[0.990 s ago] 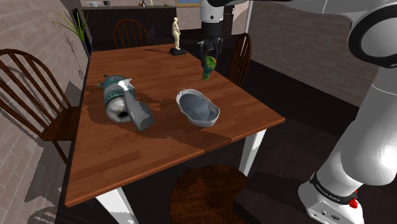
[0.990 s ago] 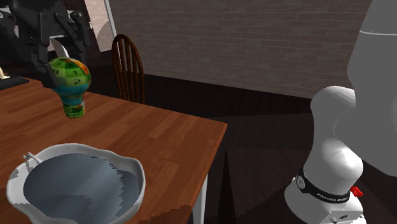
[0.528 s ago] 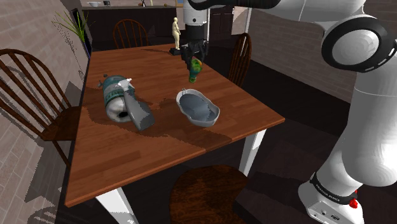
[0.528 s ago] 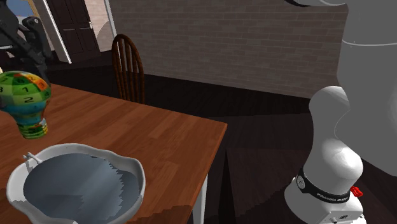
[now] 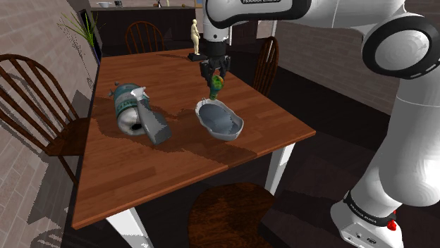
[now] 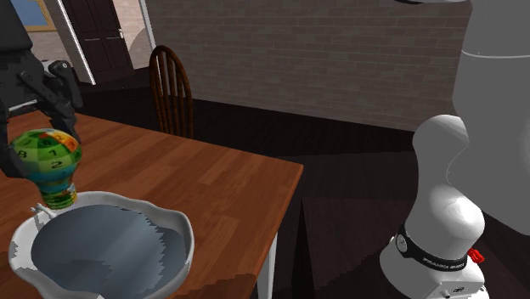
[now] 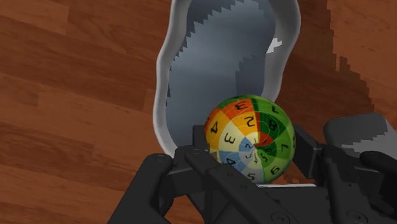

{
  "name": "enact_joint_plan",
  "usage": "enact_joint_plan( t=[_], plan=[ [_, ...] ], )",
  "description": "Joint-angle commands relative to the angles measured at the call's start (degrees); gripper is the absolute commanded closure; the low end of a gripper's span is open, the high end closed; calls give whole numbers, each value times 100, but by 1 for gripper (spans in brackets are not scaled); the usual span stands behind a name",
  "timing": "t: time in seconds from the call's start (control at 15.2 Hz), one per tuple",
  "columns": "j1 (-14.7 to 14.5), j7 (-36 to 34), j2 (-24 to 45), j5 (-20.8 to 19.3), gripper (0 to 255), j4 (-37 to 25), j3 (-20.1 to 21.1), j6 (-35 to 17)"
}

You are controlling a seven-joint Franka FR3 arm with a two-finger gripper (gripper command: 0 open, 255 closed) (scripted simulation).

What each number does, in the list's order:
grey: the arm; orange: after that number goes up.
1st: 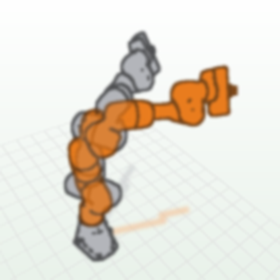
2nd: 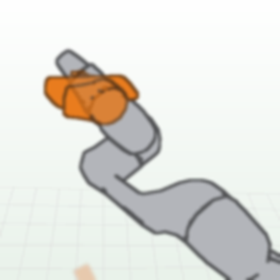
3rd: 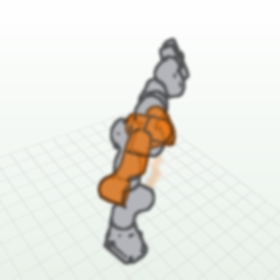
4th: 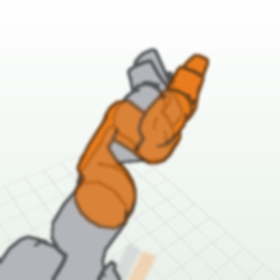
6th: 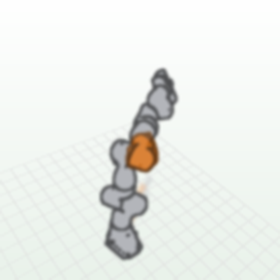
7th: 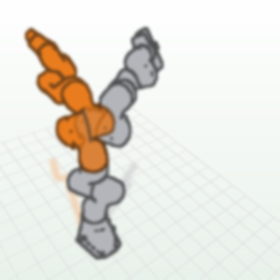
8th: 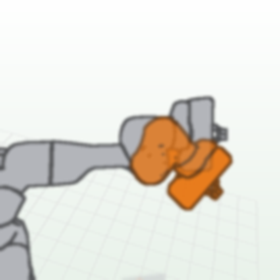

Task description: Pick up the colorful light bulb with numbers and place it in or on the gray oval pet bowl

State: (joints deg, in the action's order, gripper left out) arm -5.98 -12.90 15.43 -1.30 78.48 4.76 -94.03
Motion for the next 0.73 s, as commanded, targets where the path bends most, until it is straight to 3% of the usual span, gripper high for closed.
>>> enact_joint_plan(
  t=[0.0,0.4,0.66],
  plan=[
    [9,7,-32,4,255,217,-4,-190],
    [17,7,-78,7,255,743,-6,-669],
    [17,7,-78,7,255,743,-6,-669]
  ],
)
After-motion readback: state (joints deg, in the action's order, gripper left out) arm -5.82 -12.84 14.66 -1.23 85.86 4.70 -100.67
